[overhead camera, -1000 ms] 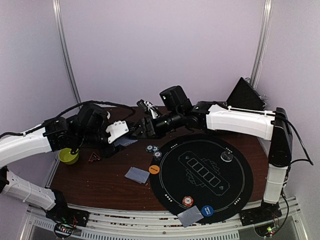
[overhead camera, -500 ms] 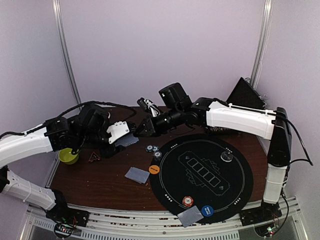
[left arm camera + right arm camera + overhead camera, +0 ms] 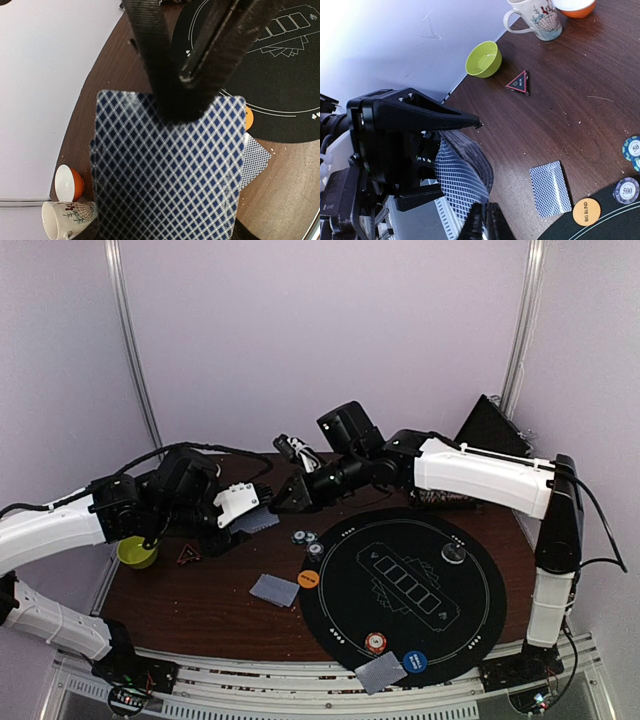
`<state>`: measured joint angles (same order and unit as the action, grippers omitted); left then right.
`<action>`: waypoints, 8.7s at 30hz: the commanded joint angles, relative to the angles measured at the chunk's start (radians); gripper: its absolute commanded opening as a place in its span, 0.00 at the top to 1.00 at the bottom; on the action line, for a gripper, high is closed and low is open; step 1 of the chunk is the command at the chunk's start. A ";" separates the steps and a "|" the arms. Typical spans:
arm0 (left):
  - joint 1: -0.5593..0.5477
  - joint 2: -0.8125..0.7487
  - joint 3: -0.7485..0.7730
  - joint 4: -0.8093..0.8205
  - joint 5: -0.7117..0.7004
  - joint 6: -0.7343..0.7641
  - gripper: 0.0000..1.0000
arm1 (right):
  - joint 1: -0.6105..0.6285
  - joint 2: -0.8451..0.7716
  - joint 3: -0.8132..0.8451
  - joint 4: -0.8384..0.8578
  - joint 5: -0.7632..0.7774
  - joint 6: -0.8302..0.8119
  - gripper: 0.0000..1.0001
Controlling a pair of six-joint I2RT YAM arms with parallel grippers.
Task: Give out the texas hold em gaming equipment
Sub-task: Pick up the poker card from the face-down deck piles, then distribute the poker card in the small blind area, then pick up the poker card from the face-down deck piles.
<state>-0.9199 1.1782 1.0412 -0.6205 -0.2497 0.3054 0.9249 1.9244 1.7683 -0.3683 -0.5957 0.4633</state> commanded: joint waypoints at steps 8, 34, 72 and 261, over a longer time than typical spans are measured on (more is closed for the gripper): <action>0.001 0.007 0.015 0.057 0.007 0.008 0.40 | 0.004 0.015 0.027 0.031 0.038 0.023 0.65; 0.001 0.001 0.014 0.057 0.000 0.008 0.40 | -0.003 -0.020 0.035 -0.031 0.058 -0.009 0.91; 0.001 -0.013 0.016 0.048 0.000 0.004 0.40 | -0.146 -0.203 0.026 -0.273 0.089 -0.080 1.00; 0.001 0.021 0.033 0.043 0.006 0.004 0.40 | 0.002 -0.009 0.017 0.020 0.105 -0.081 0.76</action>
<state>-0.9199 1.2037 1.0554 -0.6224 -0.2447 0.3054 0.9276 1.9511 1.7393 -0.2844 -0.5365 0.4126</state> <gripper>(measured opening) 0.604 0.252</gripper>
